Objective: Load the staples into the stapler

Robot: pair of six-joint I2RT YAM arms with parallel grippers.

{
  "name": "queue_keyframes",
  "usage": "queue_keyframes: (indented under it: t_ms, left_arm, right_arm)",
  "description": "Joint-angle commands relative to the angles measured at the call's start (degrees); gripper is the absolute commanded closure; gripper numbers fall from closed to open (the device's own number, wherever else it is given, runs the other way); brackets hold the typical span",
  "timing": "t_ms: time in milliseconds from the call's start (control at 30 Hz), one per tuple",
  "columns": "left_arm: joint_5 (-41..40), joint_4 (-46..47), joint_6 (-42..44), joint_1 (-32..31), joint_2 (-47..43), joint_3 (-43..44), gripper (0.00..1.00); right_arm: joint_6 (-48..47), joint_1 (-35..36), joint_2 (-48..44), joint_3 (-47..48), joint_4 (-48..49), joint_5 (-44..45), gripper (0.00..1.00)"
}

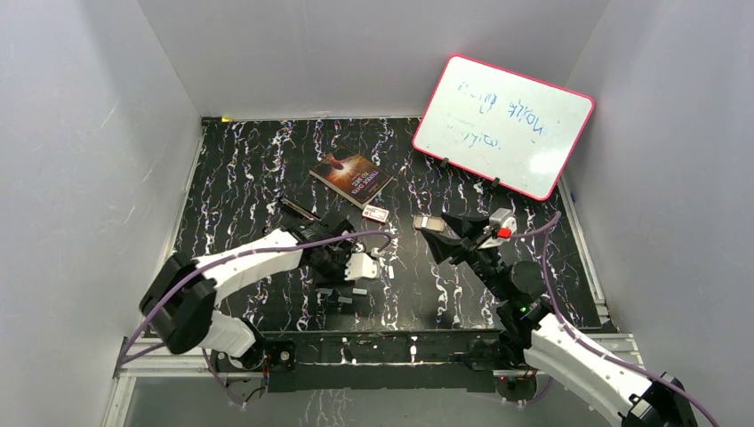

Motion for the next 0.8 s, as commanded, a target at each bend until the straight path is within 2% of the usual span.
queue_keyframes:
  t_ms: [0, 67, 133, 200, 333, 367, 567, 767]
  left_arm:
    - [-0.19, 2.70, -2.67, 0.03, -10.59, 0.61, 0.64]
    - [-0.45, 6.21, -4.57, 0.15, -15.43, 0.07, 0.59]
    - [-1.25, 11.46, -7.09, 0.34, -19.39, -1.40, 0.55]
    - [-1.33, 18.39, -9.65, 0.52, -22.95, -3.12, 0.51]
    - [3.22, 26.46, -14.24, 1.72, -27.67, -5.76, 0.49]
    - [4.08, 28.55, -15.72, 2.06, -28.34, -6.42, 0.49]
    - [0.80, 41.32, -25.25, 3.69, -32.65, -13.07, 0.44]
    - [-0.37, 47.78, -25.57, 3.87, -37.14, -18.19, 0.44]
  right_arm:
    - [11.65, 0.11, 0.34, 3.67, -10.55, 12.80, 0.28]
    - [18.25, 0.06, 2.34, 6.07, -17.28, 17.03, 0.29]
    - [21.90, 0.06, 5.37, 9.74, -25.55, 17.72, 0.30]
    - [22.45, 0.07, 9.29, 14.25, -31.37, 15.76, 0.33]
    - [21.69, 0.29, 19.58, 21.81, -41.08, 7.93, 0.33]
    - [22.28, 0.96, 22.00, 23.44, -43.21, 8.47, 0.33]
    - [24.72, 13.81, 33.77, 29.51, -50.67, 23.15, 0.28]
    - [26.87, 18.66, 44.08, 32.84, -53.85, 25.34, 0.29]
